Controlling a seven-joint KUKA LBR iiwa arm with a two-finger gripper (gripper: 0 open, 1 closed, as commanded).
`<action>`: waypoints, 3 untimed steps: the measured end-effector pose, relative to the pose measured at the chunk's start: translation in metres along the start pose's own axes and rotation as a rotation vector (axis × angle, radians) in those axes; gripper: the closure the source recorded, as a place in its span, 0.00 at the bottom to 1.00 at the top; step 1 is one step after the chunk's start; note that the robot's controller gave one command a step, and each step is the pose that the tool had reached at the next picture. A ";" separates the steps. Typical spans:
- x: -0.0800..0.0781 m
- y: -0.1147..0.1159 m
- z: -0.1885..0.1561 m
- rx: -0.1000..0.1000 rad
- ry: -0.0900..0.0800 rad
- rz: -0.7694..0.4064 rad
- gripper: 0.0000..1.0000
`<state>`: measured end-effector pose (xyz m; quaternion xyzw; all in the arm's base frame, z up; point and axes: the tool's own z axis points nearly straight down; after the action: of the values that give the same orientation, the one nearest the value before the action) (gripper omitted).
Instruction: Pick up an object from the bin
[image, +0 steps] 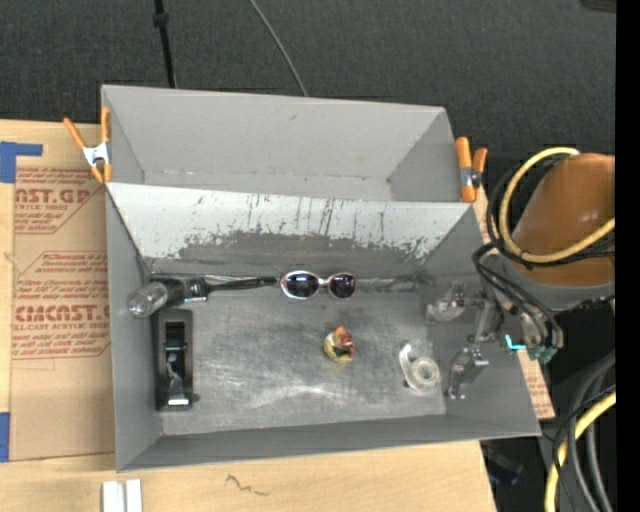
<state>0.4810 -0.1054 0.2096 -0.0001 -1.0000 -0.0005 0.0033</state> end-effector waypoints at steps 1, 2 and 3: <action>-0.002 0.000 -0.003 0.001 -0.008 -0.001 0.00; -0.009 -0.001 0.038 0.003 -0.016 -0.003 0.00; -0.014 0.001 0.076 0.001 -0.005 -0.178 0.00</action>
Offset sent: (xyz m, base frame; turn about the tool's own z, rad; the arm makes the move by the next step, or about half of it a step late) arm 0.0166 -0.0020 -0.1368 -0.0069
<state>0.4950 -0.1045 0.1333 0.0889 -0.9960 -0.0005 0.0008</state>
